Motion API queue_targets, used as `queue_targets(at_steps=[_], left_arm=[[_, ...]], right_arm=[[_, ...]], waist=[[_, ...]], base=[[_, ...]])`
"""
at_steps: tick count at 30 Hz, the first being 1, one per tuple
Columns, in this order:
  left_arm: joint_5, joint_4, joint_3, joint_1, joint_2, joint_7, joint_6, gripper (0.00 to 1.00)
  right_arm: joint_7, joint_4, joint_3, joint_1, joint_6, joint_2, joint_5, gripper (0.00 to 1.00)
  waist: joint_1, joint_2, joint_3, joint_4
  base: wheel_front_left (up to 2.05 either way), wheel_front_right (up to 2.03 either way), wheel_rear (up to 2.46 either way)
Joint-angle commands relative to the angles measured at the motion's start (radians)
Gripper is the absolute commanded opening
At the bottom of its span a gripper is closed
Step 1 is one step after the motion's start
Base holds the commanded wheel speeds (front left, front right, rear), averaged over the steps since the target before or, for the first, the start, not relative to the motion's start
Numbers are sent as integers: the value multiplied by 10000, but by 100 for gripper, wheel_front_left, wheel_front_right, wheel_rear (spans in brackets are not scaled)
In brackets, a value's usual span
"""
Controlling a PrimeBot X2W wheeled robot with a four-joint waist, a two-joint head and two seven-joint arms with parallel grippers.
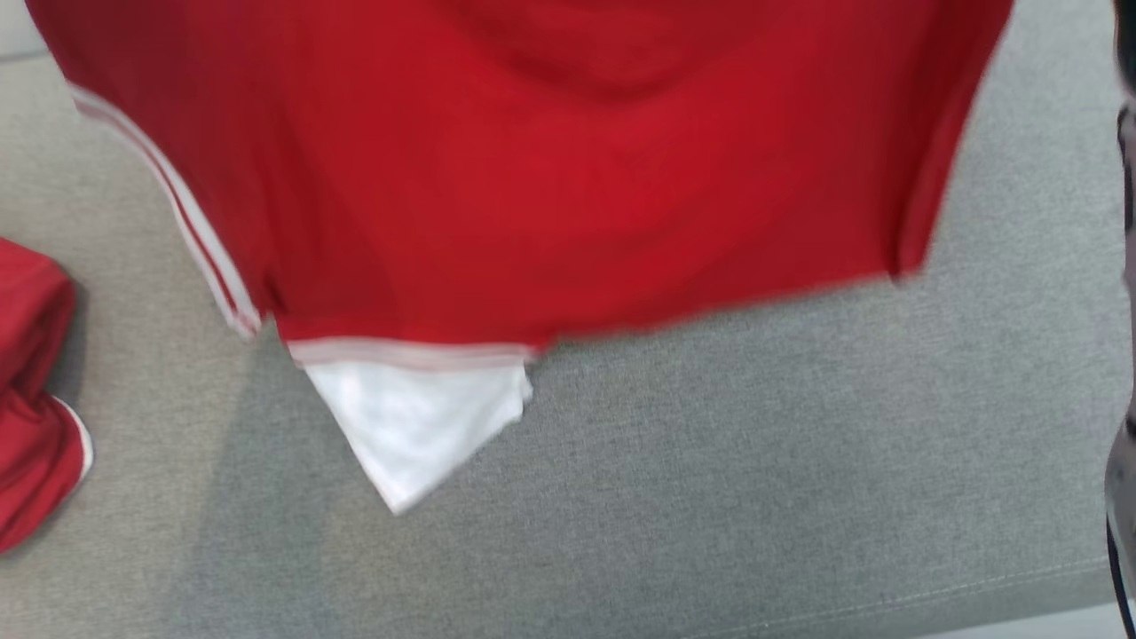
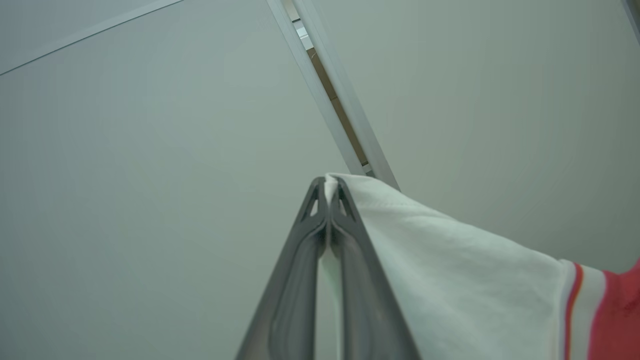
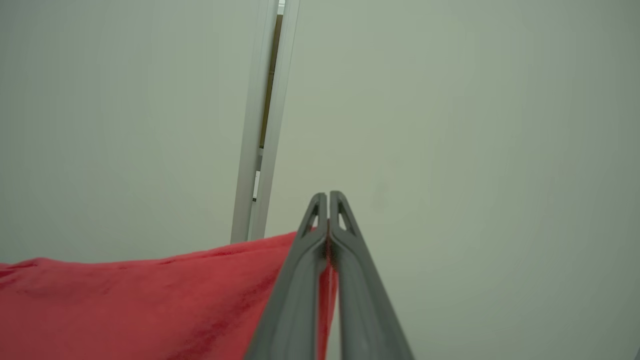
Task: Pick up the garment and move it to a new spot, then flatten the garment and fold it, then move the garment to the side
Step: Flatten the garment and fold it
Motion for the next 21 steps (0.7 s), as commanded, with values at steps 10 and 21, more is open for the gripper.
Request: queue_targets(at_steps=[10,21], left_arm=[[66,4308,-441,-4921,-325,-1953,111,0],[23,3820,-227,-4259,-962,-2106,54,0]], right_arm=[[-2900,4999,-283,-5008,-7,518,-1213,0],[-3353,5984,-1123,-4466,-8,761,-1052,0]], waist=[[0,0,2091,-130],[0,0,2191,338]], base=[[0,0,0],[0,0,0]])
